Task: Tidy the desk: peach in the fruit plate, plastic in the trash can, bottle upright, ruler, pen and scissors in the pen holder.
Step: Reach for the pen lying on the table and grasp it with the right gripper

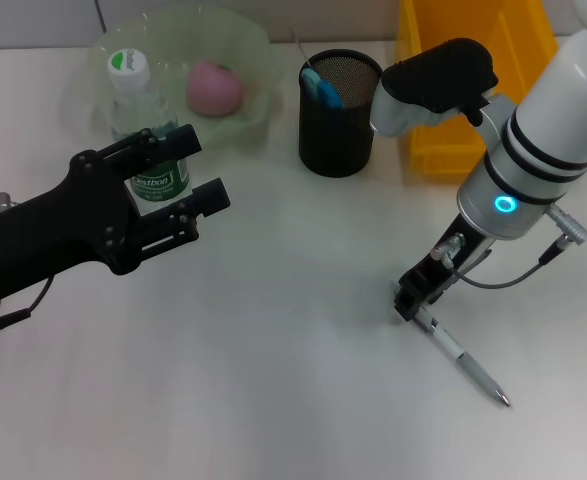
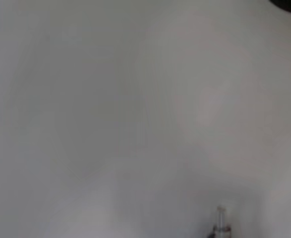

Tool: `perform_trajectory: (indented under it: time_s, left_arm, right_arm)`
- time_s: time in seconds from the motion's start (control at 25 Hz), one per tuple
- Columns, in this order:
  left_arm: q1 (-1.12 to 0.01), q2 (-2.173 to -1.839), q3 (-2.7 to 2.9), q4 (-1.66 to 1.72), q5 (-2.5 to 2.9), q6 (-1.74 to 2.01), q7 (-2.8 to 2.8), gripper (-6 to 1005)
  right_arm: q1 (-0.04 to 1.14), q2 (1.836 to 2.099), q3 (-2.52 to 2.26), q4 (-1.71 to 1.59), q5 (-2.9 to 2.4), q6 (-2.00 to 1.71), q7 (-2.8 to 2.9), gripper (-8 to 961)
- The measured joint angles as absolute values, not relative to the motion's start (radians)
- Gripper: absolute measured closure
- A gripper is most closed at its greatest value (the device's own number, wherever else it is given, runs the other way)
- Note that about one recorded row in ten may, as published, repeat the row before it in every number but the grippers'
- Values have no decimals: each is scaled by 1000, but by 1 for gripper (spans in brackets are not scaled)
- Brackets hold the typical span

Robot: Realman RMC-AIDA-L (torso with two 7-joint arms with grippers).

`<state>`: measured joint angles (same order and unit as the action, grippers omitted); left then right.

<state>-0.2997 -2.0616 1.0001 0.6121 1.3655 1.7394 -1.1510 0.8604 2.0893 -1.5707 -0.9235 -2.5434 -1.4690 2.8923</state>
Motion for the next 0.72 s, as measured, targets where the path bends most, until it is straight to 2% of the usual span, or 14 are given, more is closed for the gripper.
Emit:
perform_trajectory:
  time_s: [0.72]
  left_arm:
    - [-302,-2062,1000,612,1364,1739,-1142,299]
  right_arm:
    - [867,2089,-1578,-908,-2539,-1475,2890,604]
